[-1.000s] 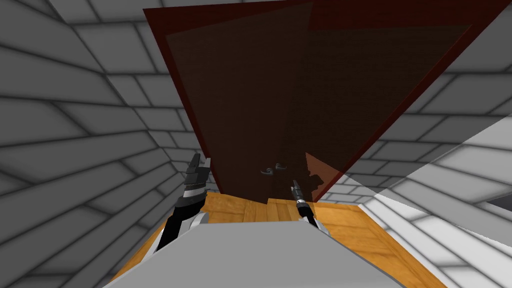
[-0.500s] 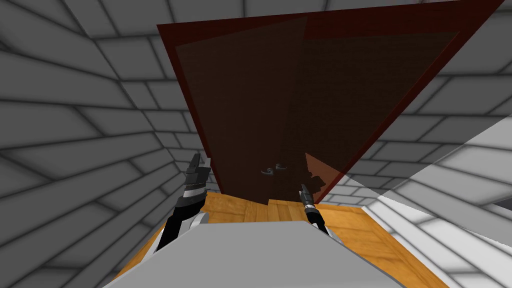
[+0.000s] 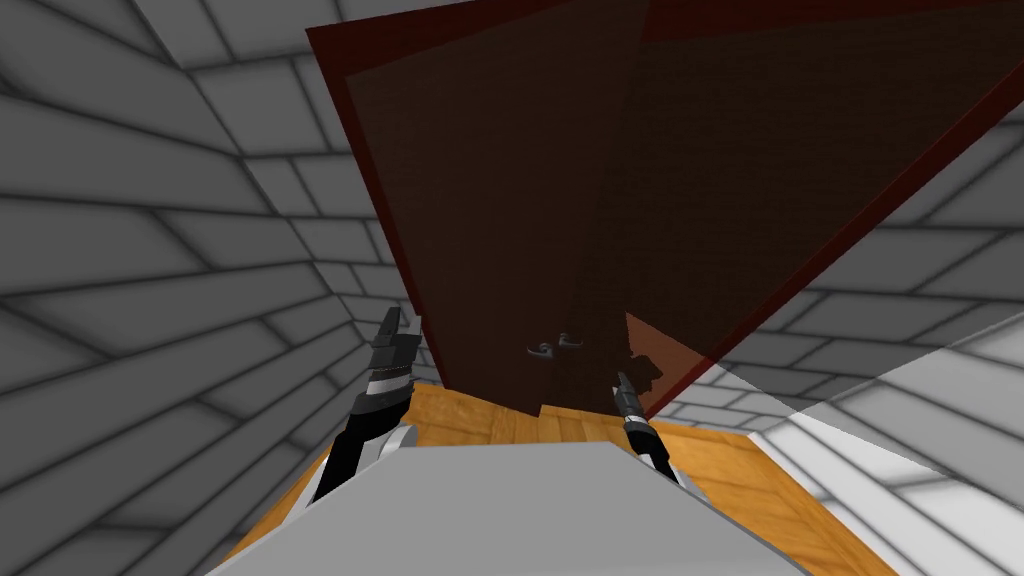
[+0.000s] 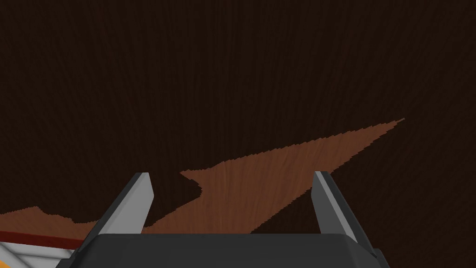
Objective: Pull the door open
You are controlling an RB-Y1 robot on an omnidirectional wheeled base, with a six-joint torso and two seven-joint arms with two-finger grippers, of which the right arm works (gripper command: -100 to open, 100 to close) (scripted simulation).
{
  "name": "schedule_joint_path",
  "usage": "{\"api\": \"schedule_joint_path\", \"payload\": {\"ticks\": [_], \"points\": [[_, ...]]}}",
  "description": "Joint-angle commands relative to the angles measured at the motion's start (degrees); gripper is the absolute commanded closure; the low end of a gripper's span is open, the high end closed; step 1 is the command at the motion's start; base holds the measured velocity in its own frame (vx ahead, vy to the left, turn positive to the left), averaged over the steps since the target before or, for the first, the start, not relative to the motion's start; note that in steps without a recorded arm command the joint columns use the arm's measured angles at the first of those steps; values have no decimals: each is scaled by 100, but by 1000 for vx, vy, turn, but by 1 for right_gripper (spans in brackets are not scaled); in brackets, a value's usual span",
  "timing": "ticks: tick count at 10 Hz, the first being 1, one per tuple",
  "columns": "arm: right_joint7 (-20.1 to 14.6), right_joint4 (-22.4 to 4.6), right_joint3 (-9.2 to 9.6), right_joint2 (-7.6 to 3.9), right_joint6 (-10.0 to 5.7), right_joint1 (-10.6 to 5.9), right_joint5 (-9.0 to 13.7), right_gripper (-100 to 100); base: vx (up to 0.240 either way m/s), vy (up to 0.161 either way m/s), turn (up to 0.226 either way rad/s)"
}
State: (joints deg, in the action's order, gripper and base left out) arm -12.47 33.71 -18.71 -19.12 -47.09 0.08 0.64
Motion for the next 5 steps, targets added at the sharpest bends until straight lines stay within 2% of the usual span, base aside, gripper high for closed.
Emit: {"api": "schedule_joint_path", "payload": {"ticks": [1,3,5], "points": [[25,-144,-48,7,-83,-87,40,-100,95,-77,154],[38,-144,-9,99,-99,-169,31,-100,149,-88,160],[49,-123,90,256,-118,-295,-9,-100,170,-53,153]]}}
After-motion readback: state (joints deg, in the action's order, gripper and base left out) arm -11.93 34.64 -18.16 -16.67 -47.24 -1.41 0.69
